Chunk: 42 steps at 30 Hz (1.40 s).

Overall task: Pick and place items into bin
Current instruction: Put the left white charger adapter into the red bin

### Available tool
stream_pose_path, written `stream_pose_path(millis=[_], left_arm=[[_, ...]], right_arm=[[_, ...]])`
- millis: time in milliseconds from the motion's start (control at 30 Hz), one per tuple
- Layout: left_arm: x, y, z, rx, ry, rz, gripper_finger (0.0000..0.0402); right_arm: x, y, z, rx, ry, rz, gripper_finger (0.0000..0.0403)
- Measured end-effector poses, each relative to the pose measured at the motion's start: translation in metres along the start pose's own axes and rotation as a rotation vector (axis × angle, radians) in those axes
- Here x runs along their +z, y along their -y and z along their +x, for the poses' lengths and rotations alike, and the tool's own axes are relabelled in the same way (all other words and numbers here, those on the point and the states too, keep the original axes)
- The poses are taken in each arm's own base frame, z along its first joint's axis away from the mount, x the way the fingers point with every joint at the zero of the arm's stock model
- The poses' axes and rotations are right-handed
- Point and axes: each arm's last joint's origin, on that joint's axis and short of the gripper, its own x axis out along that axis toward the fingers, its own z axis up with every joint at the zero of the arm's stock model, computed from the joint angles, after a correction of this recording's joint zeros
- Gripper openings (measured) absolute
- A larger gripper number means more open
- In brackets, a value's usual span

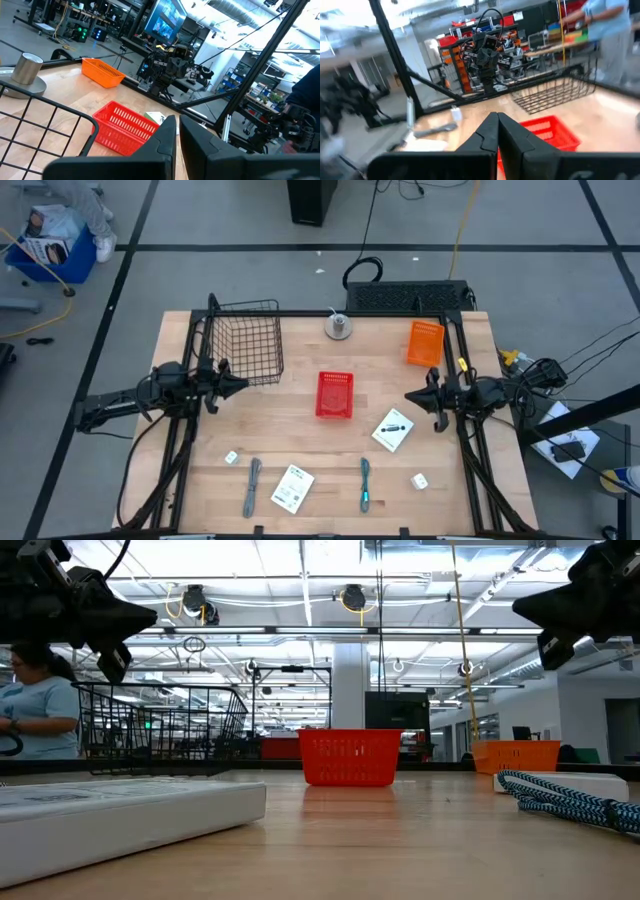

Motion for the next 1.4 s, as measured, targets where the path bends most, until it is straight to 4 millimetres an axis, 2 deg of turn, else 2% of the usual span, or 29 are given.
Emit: stream_pose_path(millis=[100, 200, 267, 333, 500, 600, 733, 900, 1000, 1100, 1200, 1300, 1400], left_arm=[[0.0, 0.0, 0.0, 0.0, 0.0, 0.0, 0.0026], [0.0, 0.0, 0.0, 0.0, 0.0, 0.0, 0.0026], [0.0, 0.0, 0.0, 0.0, 0.0, 0.0, 0.0026], [0.0, 0.0, 0.0, 0.0, 0.0, 0.0, 0.0026], [0.0, 0.0, 0.0, -0.001, 0.002, 0.001, 0.0026], [0.0, 0.0, 0.0, -0.001, 0.002, 0.001, 0.0026], [0.0, 0.0, 0.0, 0.002, 0.004, 0.001, 0.0026], [0.006, -0.006, -0.001, 0.208, 0.141, -0.031, 0.0026], [0.011, -0.007, -0.002, 0.28, 0.25, -0.12, 0.0026], [0.019, -0.005, -0.004, 0.261, 0.391, -0.322, 0.0026], [0.026, -0.001, -0.006, 0.178, 0.492, -0.496, 0.0026], [0.029, 0.001, -0.007, 0.138, 0.525, -0.535, 0.0026], [0.031, 0.002, -0.007, 0.116, 0.545, -0.543, 0.0026]], right_arm=[[0.0, 0.0, 0.0, 0.002, -0.001, 0.194, 0.0], [0.0, -0.002, 0.0, 0.051, -0.031, 0.559, 0.0], [-0.002, -0.001, 0.0, 0.021, -0.036, 0.715, 0.0], [-0.003, 0.0, 0.001, -0.015, -0.023, 0.792, 0.0], [-0.002, 0.002, 0.002, -0.078, 0.033, 0.848, 0.0], [0.002, 0.003, 0.002, -0.103, 0.107, 0.966, 0.0], [0.008, 0.003, 0.001, -0.109, 0.196, 0.956, 0.0], [0.007, 0.004, 0.002, -0.166, 0.221, 0.885, 0.0], [0.007, 0.004, 0.003, -0.173, 0.233, 0.94, 0.0], [0.008, 0.003, 0.004, -0.154, 0.231, 0.947, 0.0], [0.015, -0.002, 0.007, -0.065, 0.243, 0.917, 0.0], [0.024, -0.006, 0.009, -0.003, 0.306, 0.846, 0.0], [0.021, -0.008, 0.014, -0.044, 0.273, 0.69, 0.0]])
